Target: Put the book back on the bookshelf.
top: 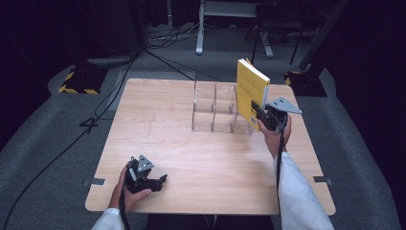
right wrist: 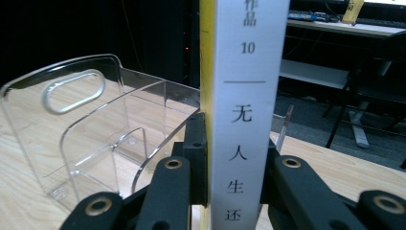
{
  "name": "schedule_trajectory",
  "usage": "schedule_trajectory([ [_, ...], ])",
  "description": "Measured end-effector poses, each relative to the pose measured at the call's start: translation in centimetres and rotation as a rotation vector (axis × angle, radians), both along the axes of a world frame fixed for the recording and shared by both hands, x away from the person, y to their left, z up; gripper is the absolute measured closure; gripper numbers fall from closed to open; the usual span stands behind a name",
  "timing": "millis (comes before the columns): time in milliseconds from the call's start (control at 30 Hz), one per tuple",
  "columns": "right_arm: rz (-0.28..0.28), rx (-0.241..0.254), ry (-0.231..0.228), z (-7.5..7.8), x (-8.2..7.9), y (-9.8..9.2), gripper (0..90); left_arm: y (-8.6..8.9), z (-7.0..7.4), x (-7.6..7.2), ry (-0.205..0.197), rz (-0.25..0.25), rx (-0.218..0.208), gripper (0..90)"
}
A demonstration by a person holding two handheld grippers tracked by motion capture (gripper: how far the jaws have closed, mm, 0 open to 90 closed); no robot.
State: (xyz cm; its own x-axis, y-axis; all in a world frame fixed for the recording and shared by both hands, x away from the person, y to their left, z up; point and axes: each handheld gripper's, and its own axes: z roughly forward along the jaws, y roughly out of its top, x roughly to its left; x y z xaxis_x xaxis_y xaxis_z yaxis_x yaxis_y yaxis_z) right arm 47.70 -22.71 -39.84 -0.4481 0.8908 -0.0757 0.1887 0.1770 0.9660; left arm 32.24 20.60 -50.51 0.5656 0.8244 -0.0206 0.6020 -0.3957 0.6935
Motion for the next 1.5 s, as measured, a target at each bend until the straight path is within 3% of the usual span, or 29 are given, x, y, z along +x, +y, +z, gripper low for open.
schedule_trajectory([
  [367, -0.028, -0.028, 0.026, -1.3, 2.1, 0.8, 76.3, 0.0, 0.0, 0.0, 0.0, 0.0, 0.001, 15.0],
  [567, -0.047, -0.016, 0.035, -2.1, 2.8, 0.9, 76.3, 0.0, 0.0, 0.0, 0.0, -0.001, 0.002, 15.0],
  [733, -0.058, -0.015, 0.017, -2.4, 3.2, 1.2, 76.3, 0.0, 0.0, 0.0, 0.0, -0.001, 0.0, 15.0],
  [867, -0.08, -0.029, 0.02, -2.8, 3.4, 1.4, 76.2, 0.0, 0.0, 0.0, 0.001, -0.001, -0.001, 15.0],
  [1500, -0.062, -0.018, 0.047, -4.7, 2.9, 0.8, 75.6, 0.0, 0.0, 0.0, 0.003, -0.002, 0.003, 15.0],
])
